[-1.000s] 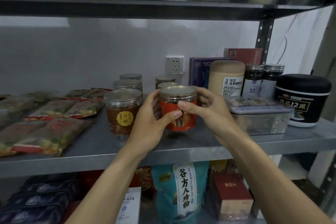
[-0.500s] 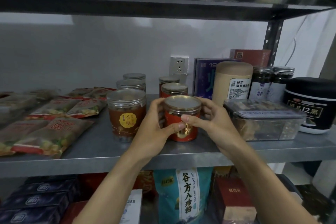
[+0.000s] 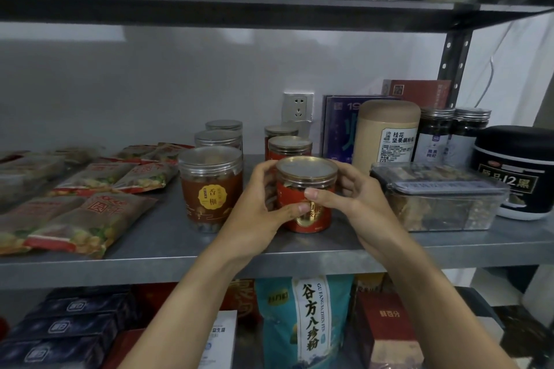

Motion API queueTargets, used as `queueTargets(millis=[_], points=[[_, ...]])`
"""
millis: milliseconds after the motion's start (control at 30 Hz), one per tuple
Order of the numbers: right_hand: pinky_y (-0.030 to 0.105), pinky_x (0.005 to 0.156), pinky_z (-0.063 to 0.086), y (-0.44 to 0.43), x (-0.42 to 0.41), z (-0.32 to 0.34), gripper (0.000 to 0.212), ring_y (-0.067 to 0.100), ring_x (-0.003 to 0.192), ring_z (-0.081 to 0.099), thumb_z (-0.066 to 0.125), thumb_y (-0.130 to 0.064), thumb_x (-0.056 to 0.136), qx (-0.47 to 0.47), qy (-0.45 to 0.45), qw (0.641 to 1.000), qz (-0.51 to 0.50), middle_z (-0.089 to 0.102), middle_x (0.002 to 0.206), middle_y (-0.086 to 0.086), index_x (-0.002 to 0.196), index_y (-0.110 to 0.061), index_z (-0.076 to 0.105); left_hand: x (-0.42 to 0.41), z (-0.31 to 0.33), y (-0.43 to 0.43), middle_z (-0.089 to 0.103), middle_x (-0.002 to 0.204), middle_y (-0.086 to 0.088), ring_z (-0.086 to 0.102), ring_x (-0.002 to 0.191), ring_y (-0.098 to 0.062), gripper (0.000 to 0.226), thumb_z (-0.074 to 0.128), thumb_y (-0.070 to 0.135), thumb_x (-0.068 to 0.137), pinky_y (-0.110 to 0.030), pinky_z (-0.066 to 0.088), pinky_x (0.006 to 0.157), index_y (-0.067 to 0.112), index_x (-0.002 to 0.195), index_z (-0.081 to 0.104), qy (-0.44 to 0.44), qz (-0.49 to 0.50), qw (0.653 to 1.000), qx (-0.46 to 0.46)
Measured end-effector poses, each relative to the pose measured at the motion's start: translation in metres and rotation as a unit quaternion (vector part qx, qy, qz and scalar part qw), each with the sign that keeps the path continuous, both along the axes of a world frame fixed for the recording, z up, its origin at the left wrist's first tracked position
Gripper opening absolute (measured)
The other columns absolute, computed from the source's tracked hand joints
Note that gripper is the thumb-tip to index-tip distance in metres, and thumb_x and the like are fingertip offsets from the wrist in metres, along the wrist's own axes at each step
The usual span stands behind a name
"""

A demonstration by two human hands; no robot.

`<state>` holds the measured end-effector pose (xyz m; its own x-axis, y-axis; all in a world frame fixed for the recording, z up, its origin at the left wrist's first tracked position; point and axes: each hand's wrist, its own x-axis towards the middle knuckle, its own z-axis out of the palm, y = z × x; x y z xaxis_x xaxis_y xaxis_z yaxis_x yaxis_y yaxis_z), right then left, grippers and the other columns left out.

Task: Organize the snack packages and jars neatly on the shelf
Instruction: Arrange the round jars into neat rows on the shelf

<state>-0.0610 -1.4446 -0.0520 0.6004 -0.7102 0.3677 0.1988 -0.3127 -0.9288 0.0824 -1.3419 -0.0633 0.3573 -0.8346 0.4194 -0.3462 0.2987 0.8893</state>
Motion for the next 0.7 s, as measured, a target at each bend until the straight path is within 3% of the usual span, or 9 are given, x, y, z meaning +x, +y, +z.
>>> queueTargets(millis=[233,400,500,600,700], points=[[0.04,0.102,0.048,-0.003,0.0,-0.002,0.077,0.009,0.112,0.063,0.086,-0.033,0.051,0.003,0.002,1.0,0.001,0.069,0.117,-0.005,0.123,-0.023,0.06,-0.001,0.001,0.002,0.056,0.126,0.015,0.055,0.113,0.007,0.072,0.076,0.012,0.077,-0.011,0.047,0.088,0.027,0.136,0.039,0.005,0.001,1.0,0.007],[0.032,0.098,0.05,-0.001,0.0,-0.001,0.07,0.005,0.107,0.065,0.089,-0.032,0.059,0.002,0.008,1.0,0.005,0.07,0.114,-0.006,0.122,-0.025,0.059,-0.003,0.005,0.004,0.057,0.127,0.015,0.055,0.115,0.002,0.079,0.082,0.032,0.068,-0.02,0.049,0.092,0.031,0.136,0.041,0.017,0.015,0.999,0.025],[0.037,0.103,0.045,-0.004,-0.001,0.006,0.07,0.013,0.114,0.061,0.072,-0.045,0.066,0.037,0.011,0.999,0.008,0.064,0.125,-0.003,0.131,-0.023,0.054,-0.006,0.012,0.001,0.056,0.13,0.01,0.054,0.118,-0.006,0.08,0.078,0.044,0.066,-0.028,0.044,0.099,0.031,0.137,0.042,0.061,0.02,0.997,0.037],[0.043,0.109,0.038,-0.009,0.002,0.027,0.084,0.018,0.125,0.051,0.063,-0.065,0.07,-0.005,0.075,0.996,-0.049,0.054,0.138,-0.001,0.14,-0.023,0.047,-0.01,0.026,-0.006,0.056,0.132,0.007,0.054,0.117,-0.01,0.075,0.071,0.045,0.067,-0.031,0.042,0.099,0.028,0.136,0.045,0.083,0.042,0.995,0.038],[0.038,0.105,0.039,-0.02,0.009,0.057,0.074,0.016,0.125,0.05,0.06,-0.061,0.082,-0.062,0.116,0.987,-0.09,0.052,0.141,-0.002,0.142,-0.021,0.046,-0.014,0.046,-0.013,0.057,0.132,0.005,0.055,0.118,-0.014,0.078,0.07,0.053,0.064,-0.037,0.04,0.104,0.027,0.134,0.047,0.053,0.064,0.995,0.051]])
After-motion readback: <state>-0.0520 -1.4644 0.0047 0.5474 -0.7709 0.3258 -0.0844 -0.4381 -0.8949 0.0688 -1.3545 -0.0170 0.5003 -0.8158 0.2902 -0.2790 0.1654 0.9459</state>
